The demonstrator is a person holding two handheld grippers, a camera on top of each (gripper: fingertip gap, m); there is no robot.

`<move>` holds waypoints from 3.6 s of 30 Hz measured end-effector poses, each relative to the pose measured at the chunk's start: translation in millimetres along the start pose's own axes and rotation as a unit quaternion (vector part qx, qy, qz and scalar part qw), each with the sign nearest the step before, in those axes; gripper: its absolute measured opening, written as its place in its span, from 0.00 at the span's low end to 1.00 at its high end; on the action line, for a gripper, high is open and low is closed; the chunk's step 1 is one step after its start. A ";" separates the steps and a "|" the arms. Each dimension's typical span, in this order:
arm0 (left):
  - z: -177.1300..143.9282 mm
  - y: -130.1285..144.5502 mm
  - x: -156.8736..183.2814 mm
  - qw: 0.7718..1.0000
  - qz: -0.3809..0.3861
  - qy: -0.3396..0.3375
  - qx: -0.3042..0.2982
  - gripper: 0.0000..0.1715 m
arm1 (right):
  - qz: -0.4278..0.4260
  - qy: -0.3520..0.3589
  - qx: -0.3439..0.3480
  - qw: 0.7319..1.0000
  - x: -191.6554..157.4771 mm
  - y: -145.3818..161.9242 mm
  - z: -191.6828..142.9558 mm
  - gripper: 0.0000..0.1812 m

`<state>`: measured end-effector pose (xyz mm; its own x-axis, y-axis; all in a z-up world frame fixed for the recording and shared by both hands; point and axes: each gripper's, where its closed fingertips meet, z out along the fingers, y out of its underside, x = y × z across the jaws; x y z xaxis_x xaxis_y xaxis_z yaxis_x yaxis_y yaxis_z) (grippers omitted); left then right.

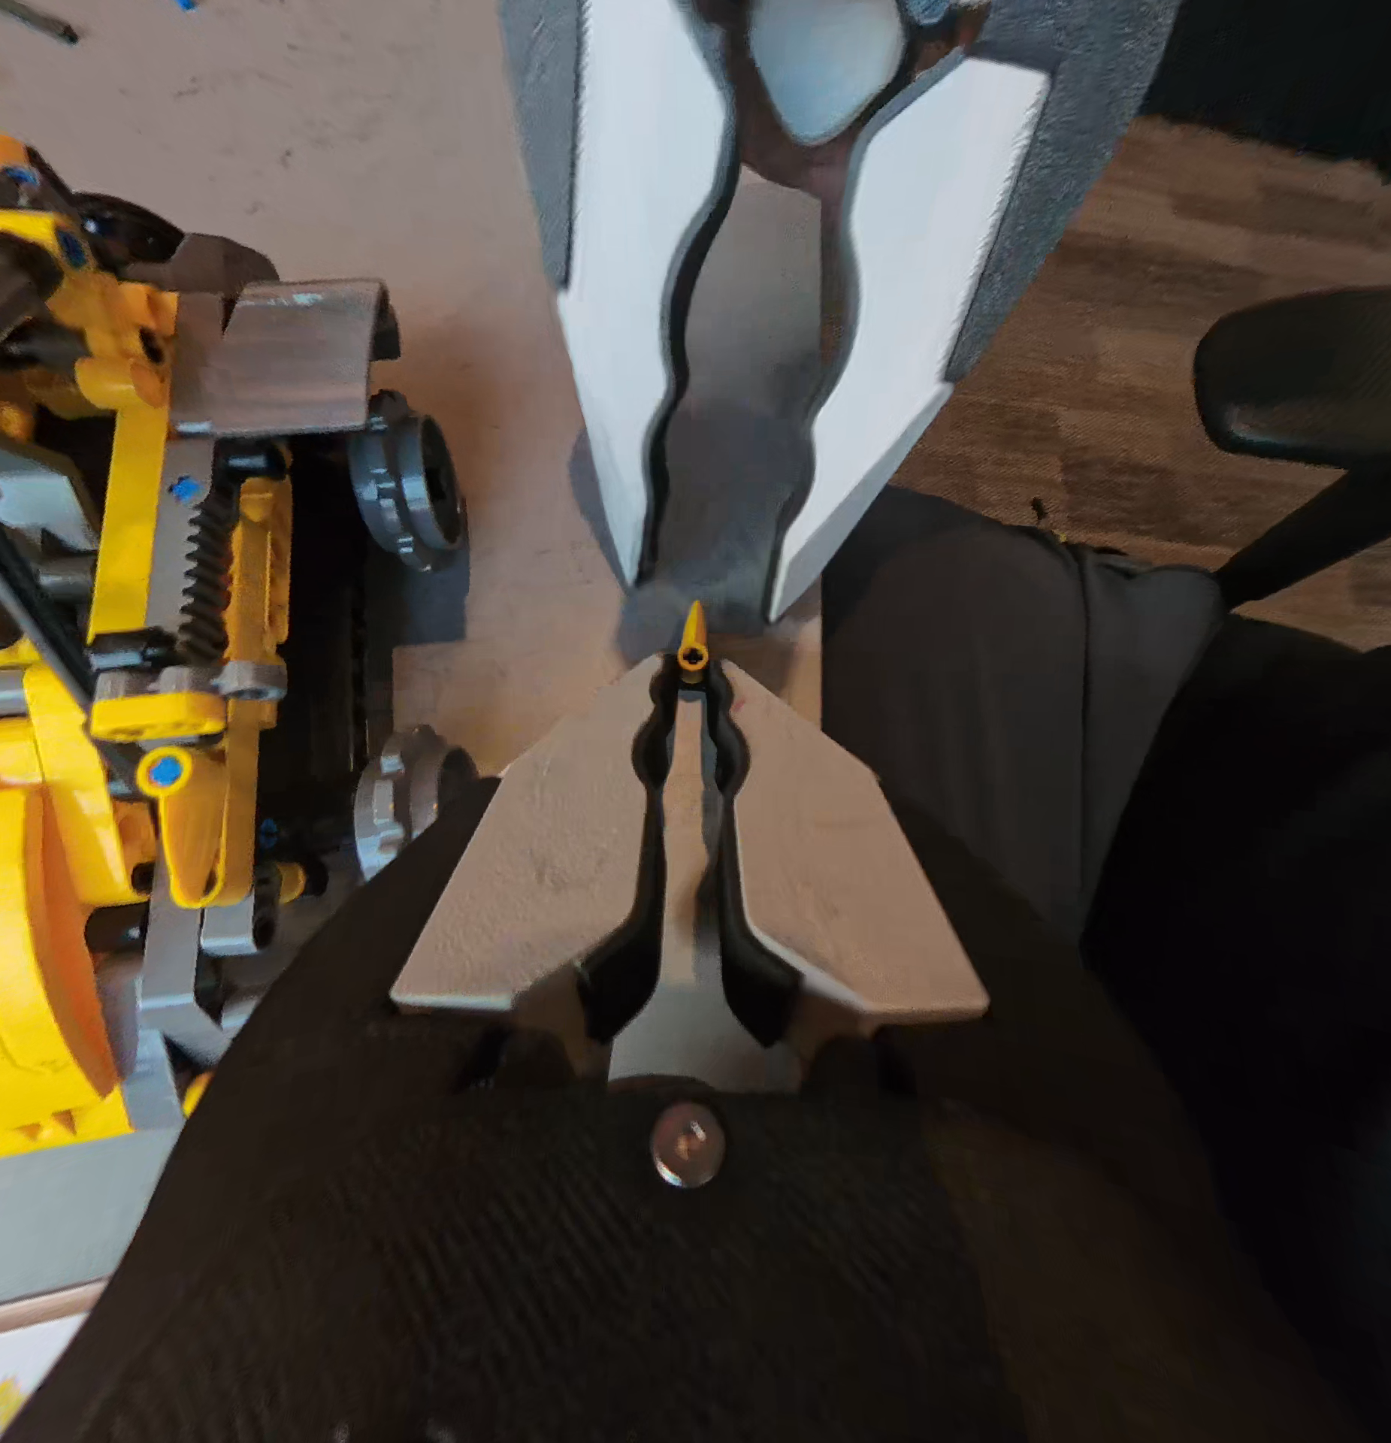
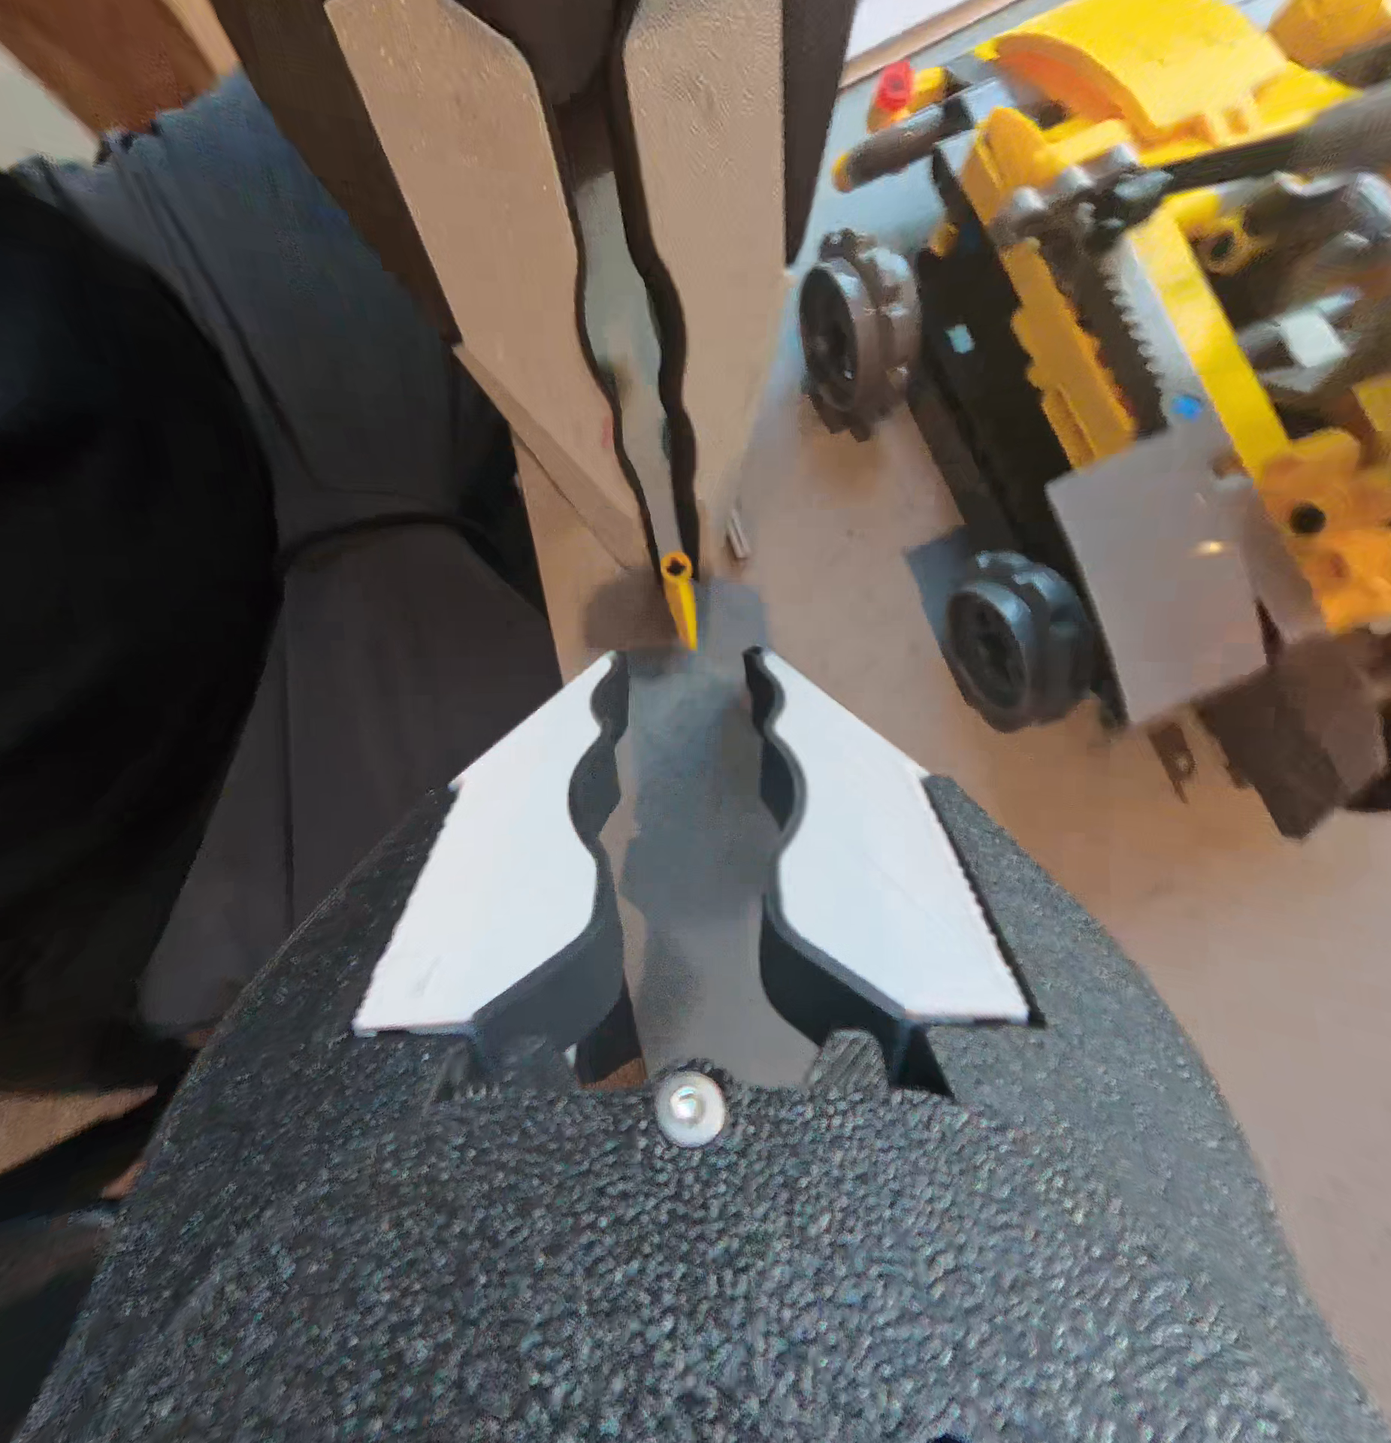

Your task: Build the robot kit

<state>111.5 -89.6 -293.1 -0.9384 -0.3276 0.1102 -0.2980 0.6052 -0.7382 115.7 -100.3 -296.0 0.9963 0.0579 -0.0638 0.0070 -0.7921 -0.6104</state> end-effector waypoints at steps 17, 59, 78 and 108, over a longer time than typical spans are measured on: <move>-17.6 13.3 7.8 0.997 0.058 -0.027 -0.043 0.04 | -0.010 0.017 0.083 0.996 -17.6 -17.0 10.7 0.01; -26.0 28.4 -14.0 0.997 -0.023 -0.066 -0.017 0.12 | 0.035 0.045 0.106 0.993 12.6 0.0 -8.2 0.01; -27.4 29.9 -14.5 0.996 -0.016 -0.086 -0.010 0.11 | 0.025 0.055 0.103 0.993 12.8 1.7 -5.2 0.02; -24.5 27.1 -13.9 0.996 -0.024 -0.085 -0.007 0.10 | 0.013 0.092 0.093 0.991 21.6 10.7 -10.1 0.04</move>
<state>112.2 -50.8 -298.3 -0.8796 -0.4748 0.0298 -0.3455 0.5946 -0.7260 138.2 -113.7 -296.0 0.9949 -0.0858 0.0530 -0.0176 -0.6653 -0.7463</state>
